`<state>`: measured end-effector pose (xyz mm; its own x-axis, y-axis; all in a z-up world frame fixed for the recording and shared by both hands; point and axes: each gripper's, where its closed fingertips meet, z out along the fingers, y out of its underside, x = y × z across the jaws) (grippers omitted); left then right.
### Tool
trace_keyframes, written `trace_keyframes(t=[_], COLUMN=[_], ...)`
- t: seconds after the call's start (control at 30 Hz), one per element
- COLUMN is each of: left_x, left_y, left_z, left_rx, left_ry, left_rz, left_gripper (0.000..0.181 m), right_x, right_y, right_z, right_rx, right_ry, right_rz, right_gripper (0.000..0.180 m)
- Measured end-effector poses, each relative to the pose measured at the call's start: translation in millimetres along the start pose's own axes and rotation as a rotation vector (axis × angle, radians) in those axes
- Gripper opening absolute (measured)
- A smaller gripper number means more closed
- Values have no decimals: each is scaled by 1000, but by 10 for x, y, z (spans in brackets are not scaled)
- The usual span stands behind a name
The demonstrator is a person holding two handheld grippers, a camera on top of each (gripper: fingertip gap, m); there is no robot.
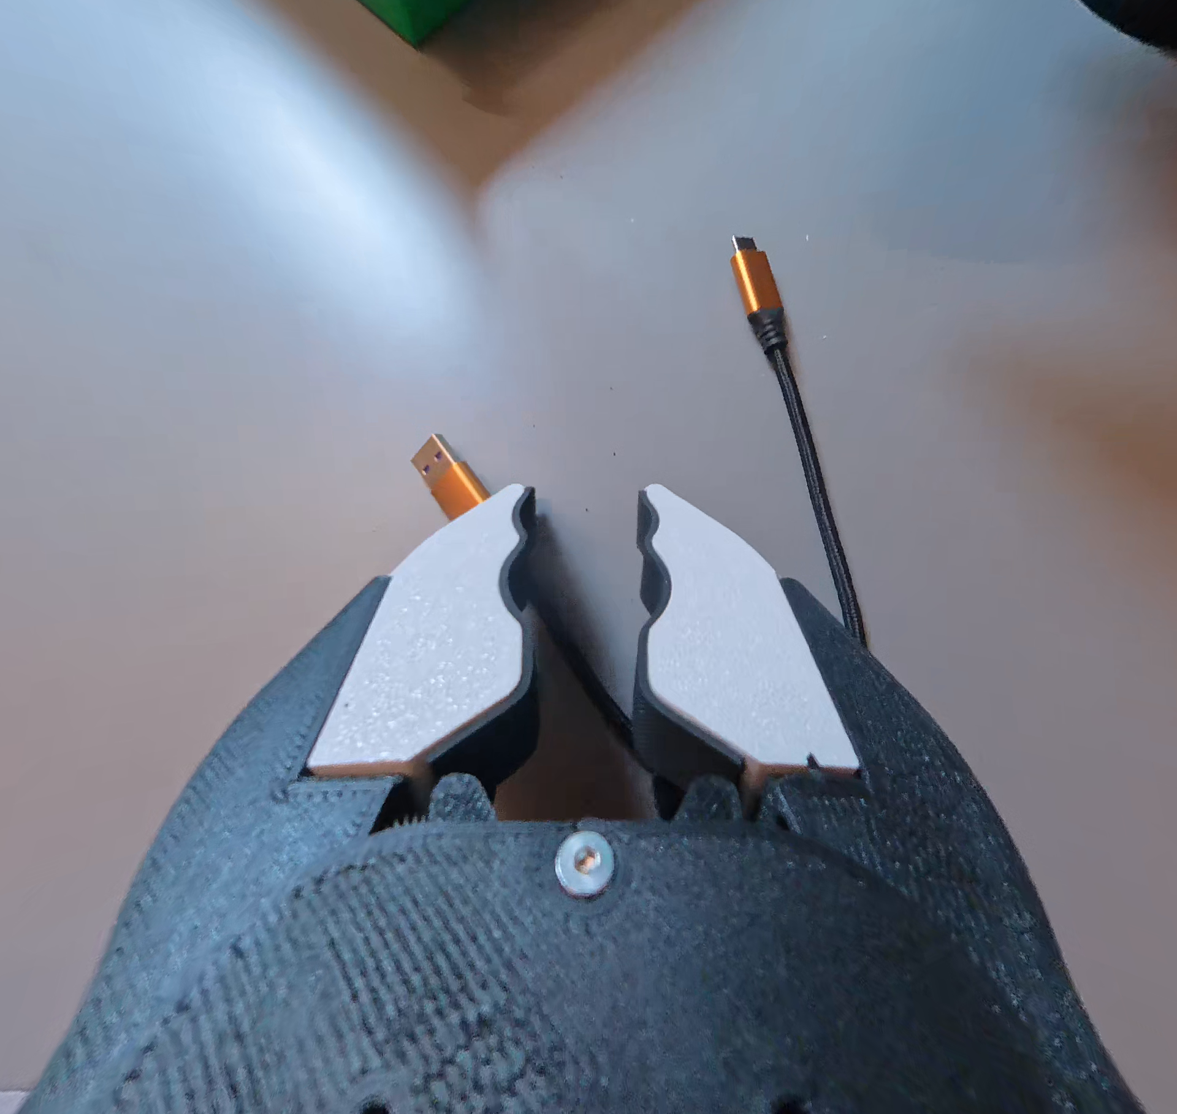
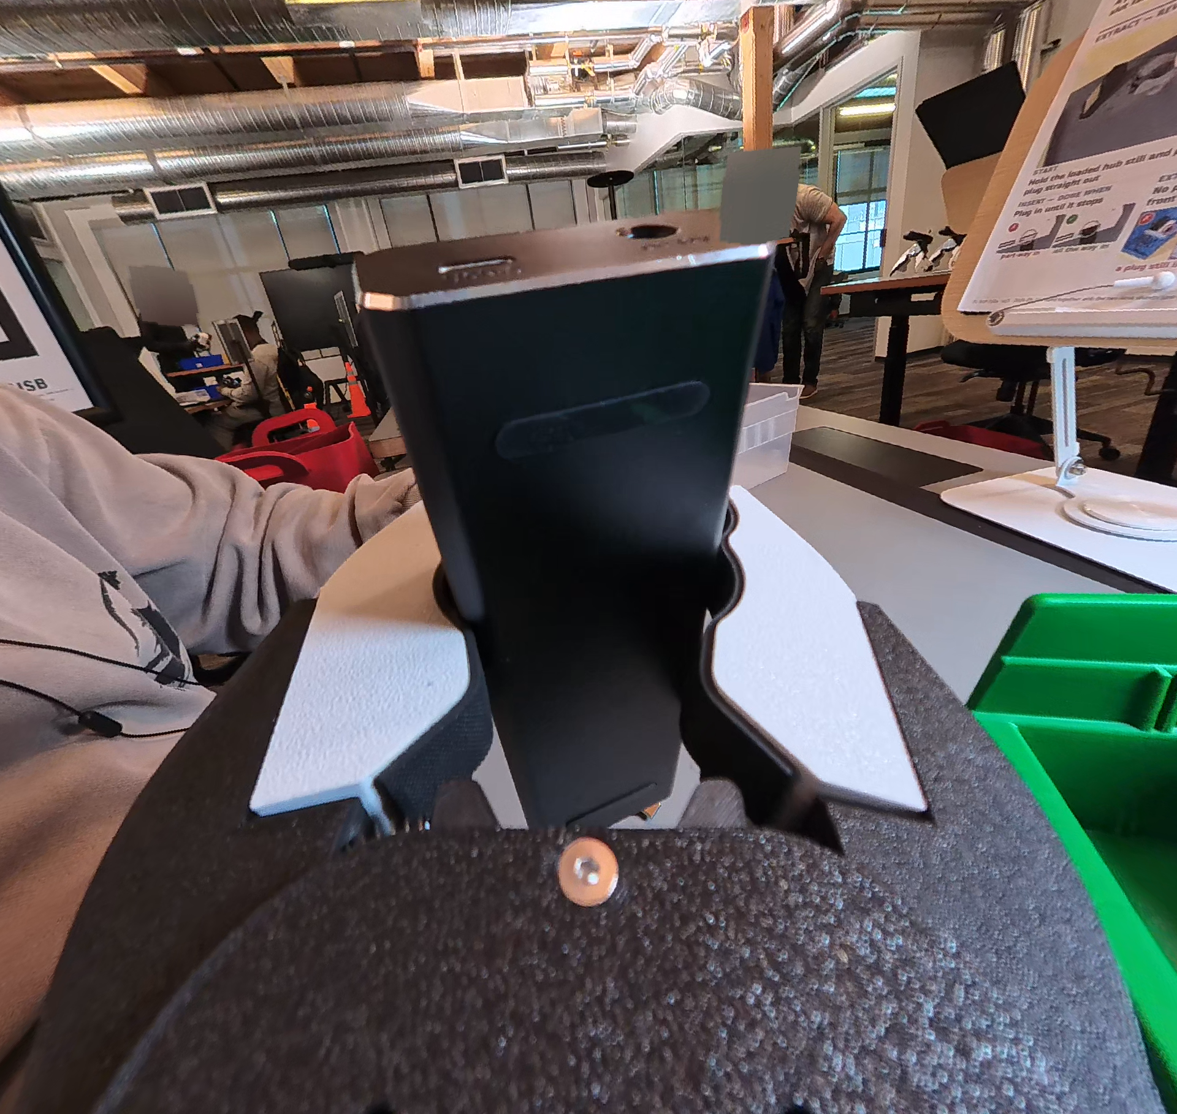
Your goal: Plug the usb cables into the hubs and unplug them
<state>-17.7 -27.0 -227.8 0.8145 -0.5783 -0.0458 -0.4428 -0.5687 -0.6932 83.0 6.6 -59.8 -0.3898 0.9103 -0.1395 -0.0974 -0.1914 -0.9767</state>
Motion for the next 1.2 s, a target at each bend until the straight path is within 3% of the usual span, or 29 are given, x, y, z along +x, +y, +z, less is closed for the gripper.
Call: trace_keyframes(t=[0.17, 0.27, 0.47, 0.6, 0.63, 0.73, 0.8, 0.9, 1.03, 1.2], left_x=[25, 88, 410, 171, 102, 40, 96, 195, 196, 183], left_y=[-2, 28, -10, -82, -85, -81, -109, -35, -18, -4], left_z=[24, -4, -154, -200, -198, -139, -89, 19, 36, -29], left_rx=[-30, -56, 30, 77, 80, 62, 56, -18, -53, -72], left_ry=[-22, 5, 240, 125, 91, 43, 45, 45, 8, -2], left_rz=[84, 150, 178, 119, 91, 15, -11, 34, 91, 146], left_gripper=[0, 0, 0, 0, 4, 45, 50, 39, 1, 0], right_x=[-5, -6, -17, -13, -13, -8, -3, 2, 1, -2], right_y=[16, 11, 5, 6, 5, 11, 20, 35, 45, 34], right_z=[11, 7, 6, 5, 4, 4, 8, 15, 21, 15], right_rx=[-6, -4, -4, -4, -4, -5, -9, -14, -19, -16], right_ry=[-1, -1, -5, -4, -4, -2, -1, 0, 1, 2], right_rz=[0, 1, 0, 1, 2, 5, 6, 9, 9, 6], right_gripper=[75, 75, 75, 75, 75, 75, 76, 76, 76, 76])
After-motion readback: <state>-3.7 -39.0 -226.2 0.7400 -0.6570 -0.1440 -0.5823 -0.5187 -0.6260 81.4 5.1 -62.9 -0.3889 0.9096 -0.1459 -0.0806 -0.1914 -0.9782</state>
